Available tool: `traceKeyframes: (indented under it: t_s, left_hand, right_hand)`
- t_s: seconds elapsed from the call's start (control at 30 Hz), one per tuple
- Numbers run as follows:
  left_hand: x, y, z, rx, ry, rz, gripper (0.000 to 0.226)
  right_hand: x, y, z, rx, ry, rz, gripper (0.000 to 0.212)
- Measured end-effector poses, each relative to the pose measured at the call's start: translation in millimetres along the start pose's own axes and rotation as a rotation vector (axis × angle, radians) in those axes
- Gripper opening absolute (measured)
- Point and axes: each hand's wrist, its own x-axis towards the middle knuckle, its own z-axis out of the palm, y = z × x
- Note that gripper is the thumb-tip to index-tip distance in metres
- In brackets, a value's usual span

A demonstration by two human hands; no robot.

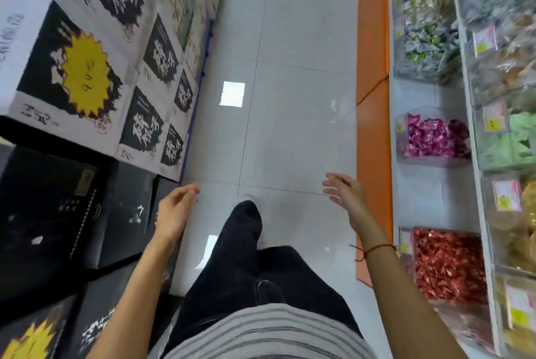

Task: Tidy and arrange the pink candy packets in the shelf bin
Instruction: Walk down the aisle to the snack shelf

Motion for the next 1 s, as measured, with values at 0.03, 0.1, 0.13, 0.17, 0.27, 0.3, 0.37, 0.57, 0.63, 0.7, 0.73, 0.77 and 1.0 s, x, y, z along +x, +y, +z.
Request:
traceKeyframes:
  t_s: [0.03,0.1,0.13,0.17,0.27,0.3,0.37,0.57,0.63,0.7,0.73,0.77,1.0]
  left_hand:
    - [10.1,5.8,0.6,-0.010,0.015,-0.008,0.020]
    - [33.7,19.5,2.5,-0.036,0.025,-0.022,0.016]
    - [45.5,28.4,5.2,-0.039,0.025,-0.039,0.015]
    - [60.3,40.3,8.7,-0.041,0.022,-0.044,0.014]
    - [107.1,83.6,22.1,-0.029,0.000,-0.031,0.018]
    - [123.8,97.3,27.8,-0.028,-0.012,-0.020,0.021]
    - [158.0,129.1,39.7,-0.017,-0.051,0.008,0.025]
    - [253.3,236.6,81.0,-0.015,-0.123,0.059,0.026]
    - [282.9,270.4,98.2,0.006,-0.141,0.069,0.027]
    - [312.8,302.4,117.1,0.015,-0.147,0.079,0.027]
    - [326.5,318.4,126.7,0.019,-0.139,0.075,0.027]
    - [339.7,334.1,135.9,0.018,-0.128,0.067,0.027]
    - [437.4,434.9,175.9,0.057,-0.118,0.070,0.022]
  right_hand:
    - [9.9,-8.7,2.4,0.006,0.005,0.014,0.024]
    - [31.2,-25.0,7.2,0.011,0.012,0.038,0.023]
    - [40.8,-32.9,11.2,0.016,0.012,0.045,0.023]
    - [52.0,-42.4,14.8,0.018,0.017,0.053,0.023]
    - [83.8,-75.4,22.6,0.040,0.040,0.059,0.024]
    - [94.8,-85.1,24.3,0.054,0.052,0.061,0.024]
    - [117.7,-106.3,25.1,0.082,0.084,0.062,0.025]
    - [190.8,-181.7,9.1,0.114,0.151,0.082,0.027]
    - [221.0,-211.3,0.3,0.116,0.160,0.083,0.028]
    - [257.0,-243.5,-9.2,0.118,0.163,0.080,0.029]
    - [276.0,-260.1,-14.3,0.115,0.160,0.083,0.029]
    - [295.0,-277.3,-19.5,0.113,0.156,0.086,0.028]
    - [432.0,-412.6,-26.2,0.068,0.089,0.042,0.025]
